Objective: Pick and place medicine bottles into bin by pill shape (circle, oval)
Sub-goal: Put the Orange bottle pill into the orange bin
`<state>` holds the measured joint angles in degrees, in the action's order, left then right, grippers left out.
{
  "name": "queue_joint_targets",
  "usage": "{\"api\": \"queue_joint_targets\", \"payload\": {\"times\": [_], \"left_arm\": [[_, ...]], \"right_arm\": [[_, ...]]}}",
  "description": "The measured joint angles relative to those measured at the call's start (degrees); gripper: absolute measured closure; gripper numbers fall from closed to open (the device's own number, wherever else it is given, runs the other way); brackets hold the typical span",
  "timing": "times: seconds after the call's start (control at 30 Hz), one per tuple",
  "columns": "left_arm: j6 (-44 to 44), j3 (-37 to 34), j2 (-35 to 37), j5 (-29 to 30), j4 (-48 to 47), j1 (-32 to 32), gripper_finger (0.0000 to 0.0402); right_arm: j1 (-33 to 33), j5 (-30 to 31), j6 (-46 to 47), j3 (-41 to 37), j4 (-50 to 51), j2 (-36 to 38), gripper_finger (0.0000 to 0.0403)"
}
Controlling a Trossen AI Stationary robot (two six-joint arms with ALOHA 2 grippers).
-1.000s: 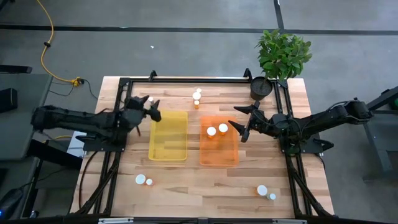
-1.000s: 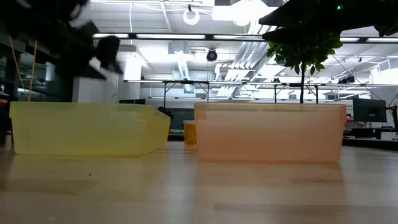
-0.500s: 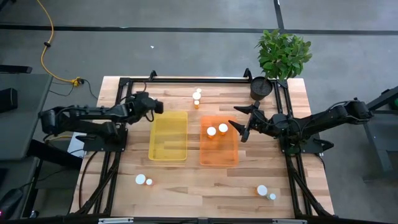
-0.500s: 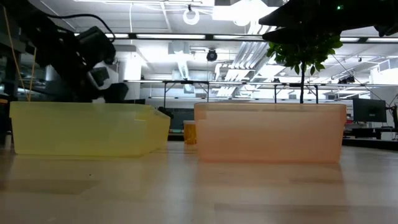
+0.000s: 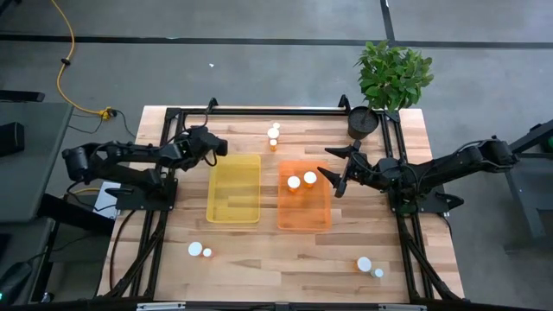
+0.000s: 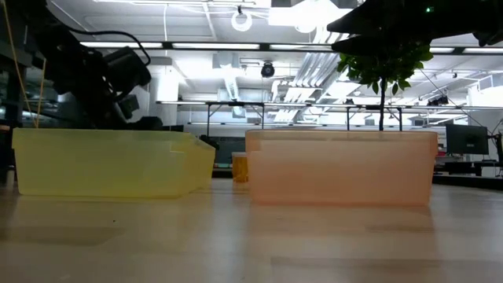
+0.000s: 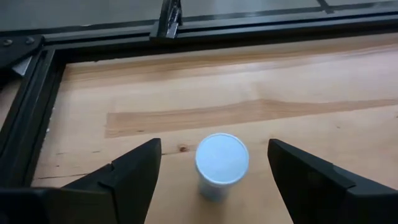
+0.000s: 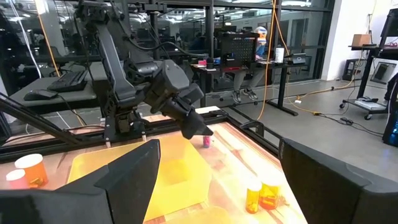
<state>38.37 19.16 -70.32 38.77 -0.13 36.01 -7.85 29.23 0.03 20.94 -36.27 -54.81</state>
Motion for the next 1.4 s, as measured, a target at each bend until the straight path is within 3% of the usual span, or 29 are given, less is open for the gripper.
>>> {"api": "queue_joint_targets", "payload": {"times": [1.03, 1.4], "left_arm": [[-2.4, 0.0, -0.3, 1.7, 1.8, 0.0, 0.0289], [-5.9, 0.5, 6.3, 1.6, 1.7, -3.0, 0.0288]], "right_arm": [[0.0, 0.0, 0.0, 0.0, 0.4, 0.0, 0.0082], [0.0, 0.1, 0.0, 0.0, 0.5, 0.0, 0.0082]]}}
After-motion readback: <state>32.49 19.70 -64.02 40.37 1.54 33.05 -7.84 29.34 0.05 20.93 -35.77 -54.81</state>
